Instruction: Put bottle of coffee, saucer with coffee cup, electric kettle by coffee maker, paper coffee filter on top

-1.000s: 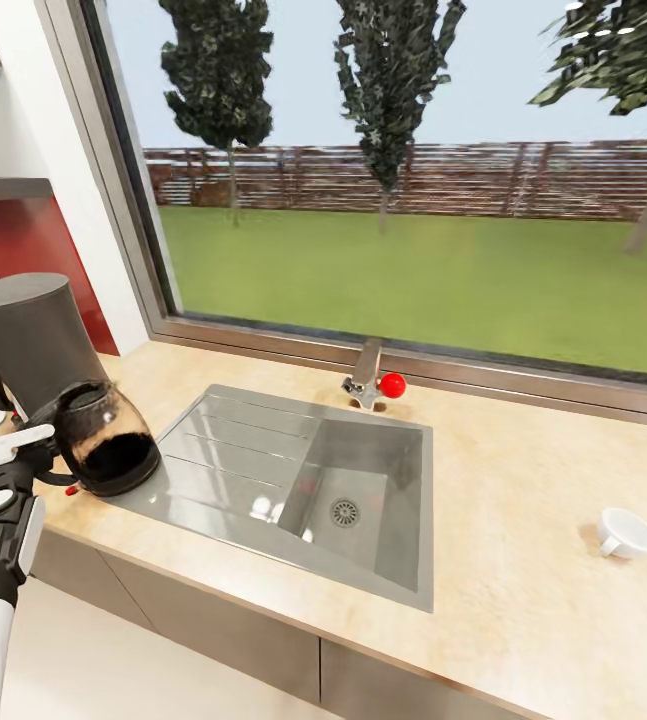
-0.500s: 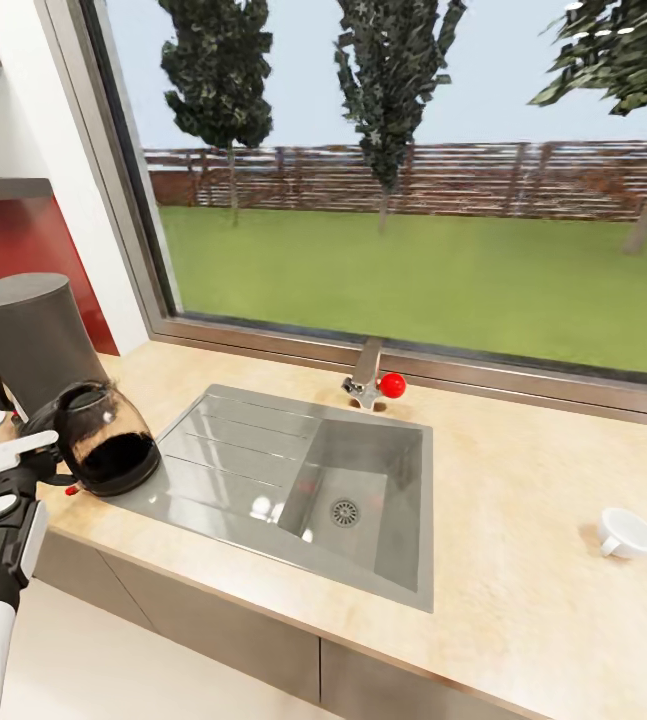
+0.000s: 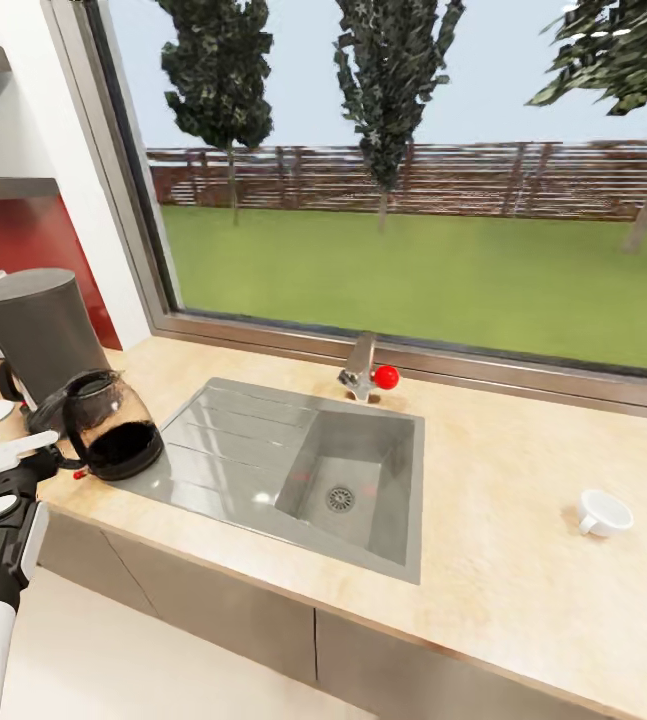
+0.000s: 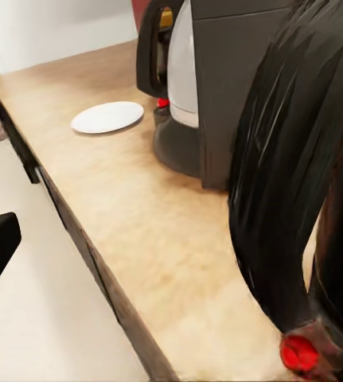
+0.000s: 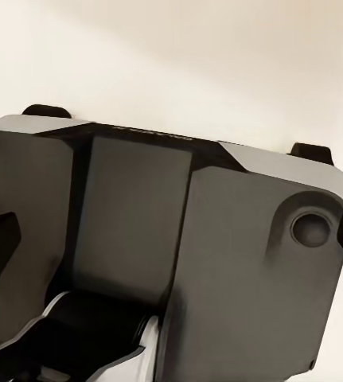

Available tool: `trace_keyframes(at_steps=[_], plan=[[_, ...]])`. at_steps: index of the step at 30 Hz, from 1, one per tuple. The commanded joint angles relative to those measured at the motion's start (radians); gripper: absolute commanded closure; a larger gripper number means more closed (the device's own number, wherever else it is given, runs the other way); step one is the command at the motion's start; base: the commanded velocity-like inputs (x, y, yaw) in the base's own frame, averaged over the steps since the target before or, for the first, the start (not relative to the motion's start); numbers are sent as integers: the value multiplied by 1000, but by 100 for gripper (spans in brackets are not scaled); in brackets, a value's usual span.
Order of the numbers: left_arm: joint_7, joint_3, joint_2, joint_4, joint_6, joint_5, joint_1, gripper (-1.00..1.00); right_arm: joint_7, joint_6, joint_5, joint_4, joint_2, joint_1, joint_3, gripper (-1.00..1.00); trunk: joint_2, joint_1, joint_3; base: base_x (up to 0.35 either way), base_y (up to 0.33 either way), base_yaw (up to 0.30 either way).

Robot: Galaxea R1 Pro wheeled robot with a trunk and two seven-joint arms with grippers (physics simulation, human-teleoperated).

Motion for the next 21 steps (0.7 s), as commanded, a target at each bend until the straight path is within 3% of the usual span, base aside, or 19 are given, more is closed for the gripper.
trace_keyframes(at_steps=[1, 13, 21], plan=[[2, 0, 0, -1, 7, -8, -1, -100, 3, -1, -11, 1, 0, -1, 8, -100, -2, 0, -2, -197, -16, 0], [3, 0, 0, -1, 7, -9, -1, -100, 3, -1, -10, 1, 0, -1, 8, -100, -2, 0, -2, -38, -8, 0], [3, 0, 0, -2, 6, -5, 14, -100, 2, -1, -11, 1, 1, -1, 8, -100, -2, 0, -2, -191, -163, 0]])
